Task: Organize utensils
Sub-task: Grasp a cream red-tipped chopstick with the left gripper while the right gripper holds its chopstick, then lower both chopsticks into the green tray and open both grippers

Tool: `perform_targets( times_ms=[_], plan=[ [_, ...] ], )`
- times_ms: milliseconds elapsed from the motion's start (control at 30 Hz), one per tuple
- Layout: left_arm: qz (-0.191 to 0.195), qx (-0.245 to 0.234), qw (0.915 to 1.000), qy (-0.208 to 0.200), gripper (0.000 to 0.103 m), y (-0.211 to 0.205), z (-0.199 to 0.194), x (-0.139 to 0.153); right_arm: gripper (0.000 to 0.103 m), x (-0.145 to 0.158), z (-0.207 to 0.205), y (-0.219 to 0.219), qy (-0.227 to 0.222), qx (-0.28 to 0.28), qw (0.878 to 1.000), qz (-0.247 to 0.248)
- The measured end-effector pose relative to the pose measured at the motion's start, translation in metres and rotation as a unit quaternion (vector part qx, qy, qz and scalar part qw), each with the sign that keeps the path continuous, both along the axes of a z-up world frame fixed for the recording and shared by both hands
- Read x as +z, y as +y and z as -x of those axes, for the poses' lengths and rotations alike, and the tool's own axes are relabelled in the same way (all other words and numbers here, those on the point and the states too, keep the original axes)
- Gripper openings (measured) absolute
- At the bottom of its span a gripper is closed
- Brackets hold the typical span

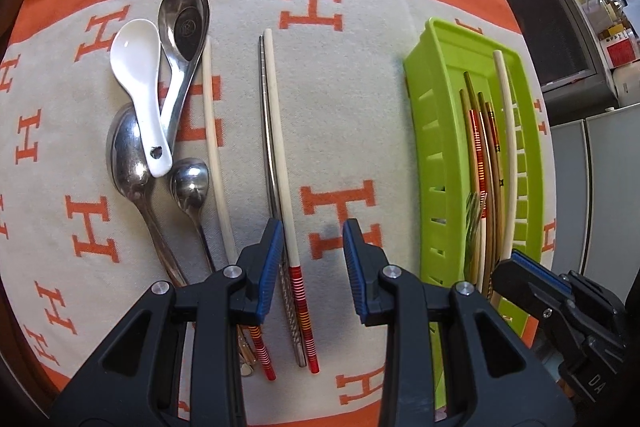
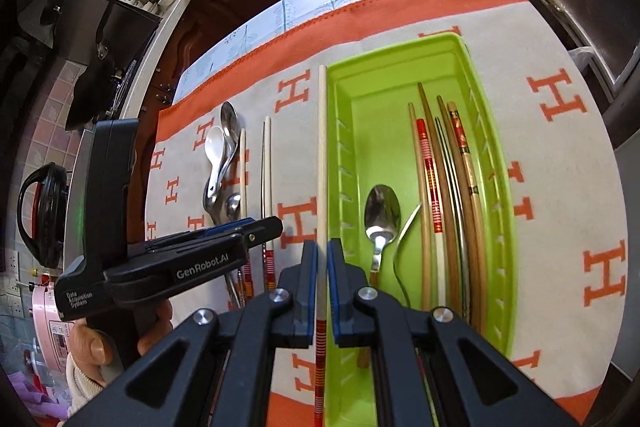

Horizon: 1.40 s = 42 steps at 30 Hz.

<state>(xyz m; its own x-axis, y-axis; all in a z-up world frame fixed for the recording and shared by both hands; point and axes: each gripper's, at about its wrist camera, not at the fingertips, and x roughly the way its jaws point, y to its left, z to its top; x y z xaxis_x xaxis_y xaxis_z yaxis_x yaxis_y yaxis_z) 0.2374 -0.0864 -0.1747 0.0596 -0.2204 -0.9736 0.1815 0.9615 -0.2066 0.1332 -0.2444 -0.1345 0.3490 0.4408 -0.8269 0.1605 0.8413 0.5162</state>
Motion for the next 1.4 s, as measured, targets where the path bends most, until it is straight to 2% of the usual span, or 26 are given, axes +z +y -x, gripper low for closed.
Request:
perform_targets(
  times_ms=[567,833,1000,1033,1067,1100,1300,1400],
  plan=[
    [-0.009,-0.008,0.9999,0.001,0.028,-0.022,-0.007,-0.009,0.005,0.001,0.007,-0.009,-0.004,-0.005,1.000,-0.009],
    [-0.027,-0.004,0.9995,0.014,0.028,-0.032,-0.009,-0.021,0.005,0.005,0.011,-0.017,-0.007,-0.011,1.000,-0.011],
    [-0.045,-0.009,0.9990,0.002,0.027,-0.040,-0.006,-0.022,0.005,0.007,0.014,-0.021,-0.011,-0.013,1.000,-0.010],
    [-0.051,-0.010,0.9987,-0.001,0.023,-0.041,-0.005,-0.022,0.005,0.007,0.014,-0.022,-0.012,-0.013,1.000,-0.008],
    [-0.062,-0.011,0.9980,-0.006,0.011,-0.043,-0.002,-0.021,0.005,0.008,0.015,-0.023,-0.012,-0.013,1.000,-0.007],
    [-0.071,-0.011,0.9974,-0.011,0.005,-0.045,-0.002,-0.021,0.005,0.008,0.015,-0.024,-0.013,-0.013,1.000,-0.007],
    [-0.025,0.014,0.9995,0.013,0.003,-0.040,0.003,-0.022,0.005,0.012,0.019,-0.028,-0.017,-0.012,1.000,0.016],
    [0.002,0.015,0.9998,0.011,0.003,-0.038,0.010,-0.011,0.005,0.011,0.020,-0.033,-0.013,-0.008,0.999,0.038]
  ],
)
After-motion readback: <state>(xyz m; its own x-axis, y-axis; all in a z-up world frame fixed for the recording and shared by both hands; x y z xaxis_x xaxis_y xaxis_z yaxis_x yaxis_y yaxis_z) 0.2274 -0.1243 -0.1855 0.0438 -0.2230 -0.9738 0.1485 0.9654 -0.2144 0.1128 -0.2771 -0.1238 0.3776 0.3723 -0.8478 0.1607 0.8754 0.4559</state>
